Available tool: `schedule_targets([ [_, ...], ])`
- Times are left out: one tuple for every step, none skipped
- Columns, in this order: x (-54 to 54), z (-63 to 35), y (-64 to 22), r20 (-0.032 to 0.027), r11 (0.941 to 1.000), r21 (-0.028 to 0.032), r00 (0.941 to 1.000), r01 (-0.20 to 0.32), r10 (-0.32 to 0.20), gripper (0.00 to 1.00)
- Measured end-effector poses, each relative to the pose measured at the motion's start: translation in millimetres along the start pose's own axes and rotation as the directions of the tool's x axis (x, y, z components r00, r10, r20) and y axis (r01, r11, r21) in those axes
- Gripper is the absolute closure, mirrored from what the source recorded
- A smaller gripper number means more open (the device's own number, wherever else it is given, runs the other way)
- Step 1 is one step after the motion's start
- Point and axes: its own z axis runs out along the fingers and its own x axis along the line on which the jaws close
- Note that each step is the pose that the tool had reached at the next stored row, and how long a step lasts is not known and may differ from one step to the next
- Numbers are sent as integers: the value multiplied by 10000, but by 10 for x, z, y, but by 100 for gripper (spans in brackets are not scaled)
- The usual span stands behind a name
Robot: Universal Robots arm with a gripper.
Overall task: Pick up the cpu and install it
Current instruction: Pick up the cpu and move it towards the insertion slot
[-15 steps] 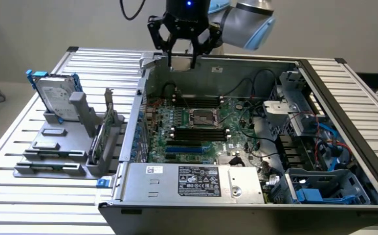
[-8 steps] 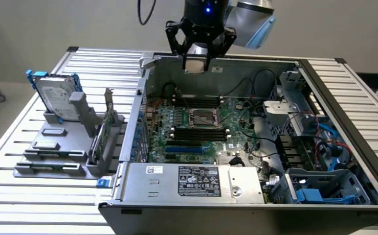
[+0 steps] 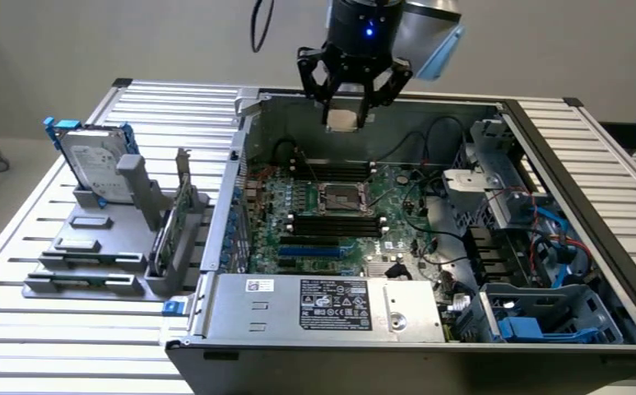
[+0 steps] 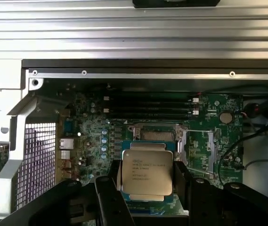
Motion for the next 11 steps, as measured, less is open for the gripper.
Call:
schedule_targets([
  [-15,17,-2,0,10000,-1,10000,0,0,45],
  [-30,34,-4,0,10000,-1,10000,1,-1,45],
  [-46,51,-7,0,10000,0,10000,1,-1,45],
  [-62,68,-9,0,10000,0,10000,1,-1,45],
  [-77,85,-11,0,10000,-1,10000,0,0,45],
  [-93,101,-13,0,10000,0,10000,0,0,45],
  [-109,120,-16,0,10000,-1,10000,0,0,45],
  [-122,137,-18,0,10000,-1,10000,0,0,45],
  [-134,153,-20,0,10000,0,10000,0,0,45],
  [-143,171,-22,0,10000,0,10000,0,0,45],
  [-147,189,-24,0,10000,0,10000,1,-1,45],
])
